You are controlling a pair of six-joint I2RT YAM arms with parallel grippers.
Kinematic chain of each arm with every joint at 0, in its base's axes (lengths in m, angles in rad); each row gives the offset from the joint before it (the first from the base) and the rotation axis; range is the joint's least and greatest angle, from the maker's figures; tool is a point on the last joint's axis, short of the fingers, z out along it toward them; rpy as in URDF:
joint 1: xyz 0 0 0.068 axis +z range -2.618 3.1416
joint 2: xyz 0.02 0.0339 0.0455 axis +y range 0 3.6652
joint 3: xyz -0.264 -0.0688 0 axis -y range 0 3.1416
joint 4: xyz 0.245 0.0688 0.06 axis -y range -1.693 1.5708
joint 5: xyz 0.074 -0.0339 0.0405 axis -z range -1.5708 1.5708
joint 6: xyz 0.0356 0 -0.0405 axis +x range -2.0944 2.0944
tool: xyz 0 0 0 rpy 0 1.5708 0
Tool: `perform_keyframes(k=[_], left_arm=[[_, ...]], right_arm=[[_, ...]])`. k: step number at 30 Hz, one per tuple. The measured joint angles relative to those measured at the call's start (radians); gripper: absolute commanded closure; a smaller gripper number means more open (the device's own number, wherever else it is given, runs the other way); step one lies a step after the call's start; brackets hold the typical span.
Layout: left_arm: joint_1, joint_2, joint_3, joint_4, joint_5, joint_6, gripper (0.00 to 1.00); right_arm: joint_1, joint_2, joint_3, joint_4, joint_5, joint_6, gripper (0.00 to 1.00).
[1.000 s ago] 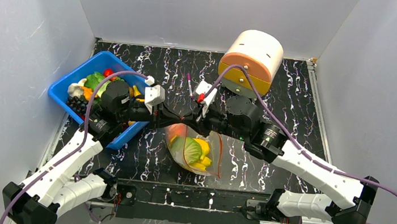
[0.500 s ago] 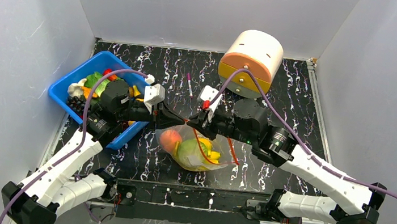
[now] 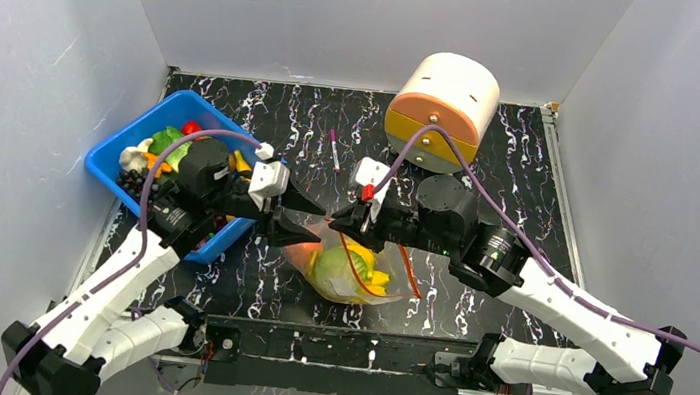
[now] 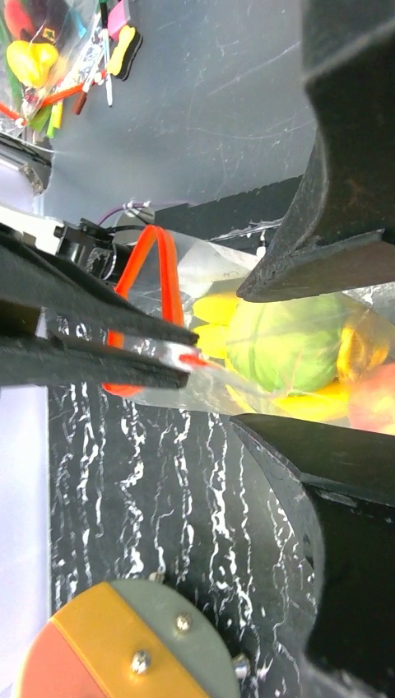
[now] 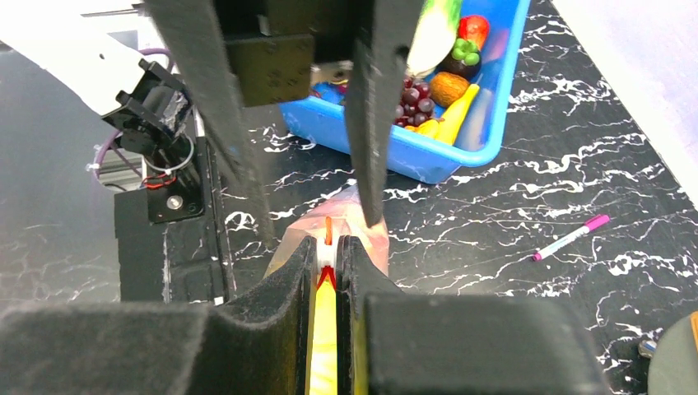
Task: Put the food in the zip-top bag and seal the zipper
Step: Zip the zipper food storage bag at the center of the board.
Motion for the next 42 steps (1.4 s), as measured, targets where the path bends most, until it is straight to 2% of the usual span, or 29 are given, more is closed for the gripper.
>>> perform_keyframes(k=[6, 9, 11, 14, 15, 25, 31, 42], left_arm=[[0.0, 0.082, 0.009, -0.004, 0.026, 0.013, 0.47], [0.0, 0.092, 0.002, 0.042, 0.032, -0.014, 0.54], [0.0, 0.097, 0.002, 0.07, 0.035, -0.033, 0.65], [0.0, 0.101, 0.0, 0.098, 0.05, -0.055, 0.96], [0.0, 0.1, 0.0, 0.101, 0.058, -0.055, 1.0], [0.0, 0.045, -0.031, 0.096, 0.034, -0.034, 1.0], [-0.002, -0.026, -0.109, 0.174, -0.003, -0.06, 1.0], [-0.005, -0.031, -0.11, 0.19, -0.041, -0.084, 1.0]], right_arm=[[0.0, 0.002, -0.004, 0.009, -0.05, -0.002, 1.0], [0.0, 0.007, -0.005, 0.019, -0.064, -0.002, 1.0], [0.0, 0.013, -0.006, 0.027, -0.072, -0.002, 1.0], [0.0, 0.02, -0.008, 0.038, -0.076, -0.001, 1.0], [0.0, 0.021, -0.012, 0.045, -0.074, -0.002, 1.0], [-0.002, 0.02, -0.019, 0.054, -0.049, 0.001, 1.0], [0.002, 0.02, -0.019, 0.039, -0.038, 0.005, 1.0], [0.003, 0.011, -0.019, 0.016, -0.003, 0.006, 1.0]])
